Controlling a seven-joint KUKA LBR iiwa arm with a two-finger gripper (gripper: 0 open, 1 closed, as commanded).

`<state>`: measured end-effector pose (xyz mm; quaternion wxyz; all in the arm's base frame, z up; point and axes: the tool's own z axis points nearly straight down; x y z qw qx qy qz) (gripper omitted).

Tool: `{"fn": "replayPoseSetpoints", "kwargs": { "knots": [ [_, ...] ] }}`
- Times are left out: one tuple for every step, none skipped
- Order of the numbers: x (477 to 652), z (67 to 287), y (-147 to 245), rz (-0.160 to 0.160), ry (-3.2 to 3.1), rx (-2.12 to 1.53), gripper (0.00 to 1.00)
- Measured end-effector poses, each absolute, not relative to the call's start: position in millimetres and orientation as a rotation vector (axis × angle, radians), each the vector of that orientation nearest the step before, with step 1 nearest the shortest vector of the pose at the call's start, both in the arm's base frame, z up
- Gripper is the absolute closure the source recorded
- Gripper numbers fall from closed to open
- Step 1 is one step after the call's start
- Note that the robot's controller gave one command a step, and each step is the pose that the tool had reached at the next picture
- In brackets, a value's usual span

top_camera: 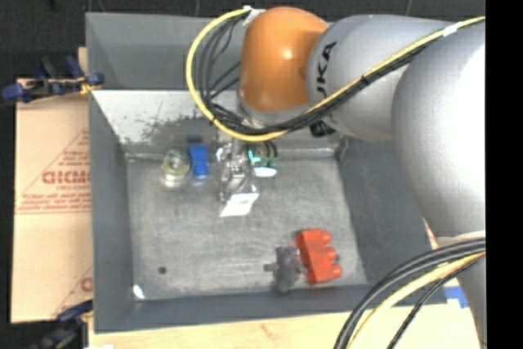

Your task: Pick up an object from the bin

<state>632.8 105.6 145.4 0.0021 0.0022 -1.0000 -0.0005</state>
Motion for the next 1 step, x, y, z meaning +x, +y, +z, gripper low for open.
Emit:
{"fn": "replayPoseSetpoints", "kwargs": {
  "knots": [
    [634.7, 112.0, 133.7, -0.001, -3.129, -0.271, 0.0]
  ]
}}
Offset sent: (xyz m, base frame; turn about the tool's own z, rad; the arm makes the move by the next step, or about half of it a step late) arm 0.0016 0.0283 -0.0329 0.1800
